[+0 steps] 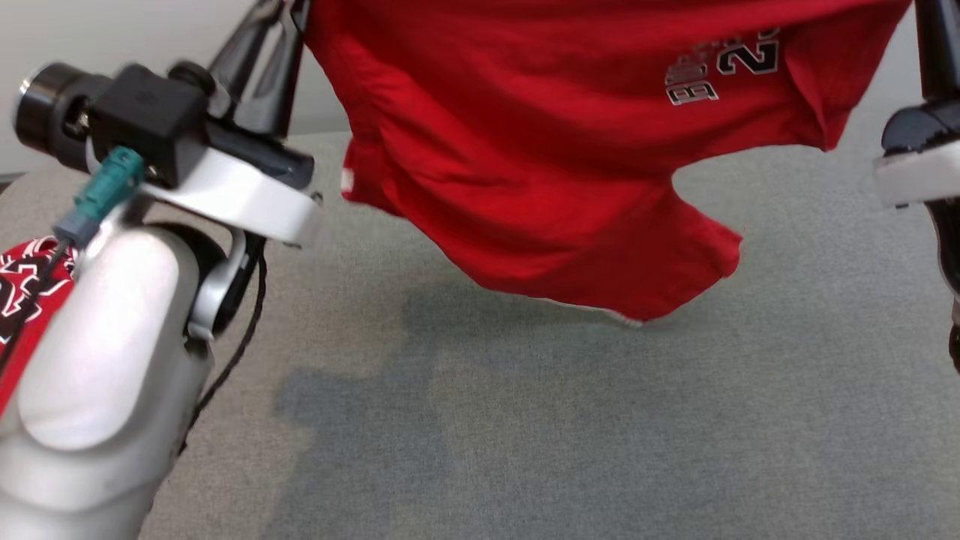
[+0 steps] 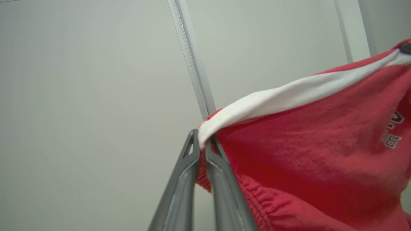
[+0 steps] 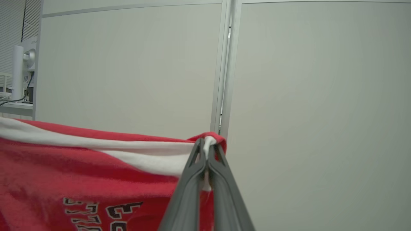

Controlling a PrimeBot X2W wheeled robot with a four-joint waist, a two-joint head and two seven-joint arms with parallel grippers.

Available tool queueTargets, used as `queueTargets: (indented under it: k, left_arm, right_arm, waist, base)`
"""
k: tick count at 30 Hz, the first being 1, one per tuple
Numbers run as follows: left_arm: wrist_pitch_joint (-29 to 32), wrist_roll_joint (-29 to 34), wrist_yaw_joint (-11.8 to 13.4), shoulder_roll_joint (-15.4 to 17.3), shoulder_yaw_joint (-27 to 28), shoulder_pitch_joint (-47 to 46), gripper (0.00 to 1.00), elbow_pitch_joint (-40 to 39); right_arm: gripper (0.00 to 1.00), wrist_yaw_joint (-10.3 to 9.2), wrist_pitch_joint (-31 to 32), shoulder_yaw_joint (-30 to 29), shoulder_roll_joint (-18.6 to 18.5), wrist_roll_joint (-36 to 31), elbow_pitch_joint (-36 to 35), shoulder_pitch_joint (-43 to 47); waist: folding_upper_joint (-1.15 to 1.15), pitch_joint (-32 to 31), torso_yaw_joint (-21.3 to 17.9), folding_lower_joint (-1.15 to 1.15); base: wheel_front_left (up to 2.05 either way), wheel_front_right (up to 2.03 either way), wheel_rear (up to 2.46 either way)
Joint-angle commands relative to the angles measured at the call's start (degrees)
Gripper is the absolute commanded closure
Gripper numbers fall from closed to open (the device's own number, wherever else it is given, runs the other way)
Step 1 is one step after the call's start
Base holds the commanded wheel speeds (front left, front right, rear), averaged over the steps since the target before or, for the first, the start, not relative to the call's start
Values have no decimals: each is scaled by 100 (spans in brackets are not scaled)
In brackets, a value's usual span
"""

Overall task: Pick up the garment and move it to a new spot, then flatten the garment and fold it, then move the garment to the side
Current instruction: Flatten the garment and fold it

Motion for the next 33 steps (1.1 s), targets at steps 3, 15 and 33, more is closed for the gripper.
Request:
queueTargets:
  k: [3, 15, 33]
  left_arm:
    - [-77, -185, -98, -97, 113, -486, 100, 306]
    - [-1043, 7, -549, -696, 96, -3132, 100, 2749]
    - [-1281, -646, -937, -1529, 37, -3108, 100, 6722]
  right_arm:
    - [100, 0, -88, 210, -167, 191, 363, -577]
    - [100, 1, -1029, 1370, -279, 808, 2540, -3461]
    - [100, 1, -1296, 2525, 834, 2186, 5918, -3209]
  waist:
    - [0, 399, 17, 0]
    - [0, 1354, 107, 0]
    - [0, 1452, 136, 0]
  base:
    - [0, 0, 0]
    - [0, 0, 0]
    - [0, 0, 0]
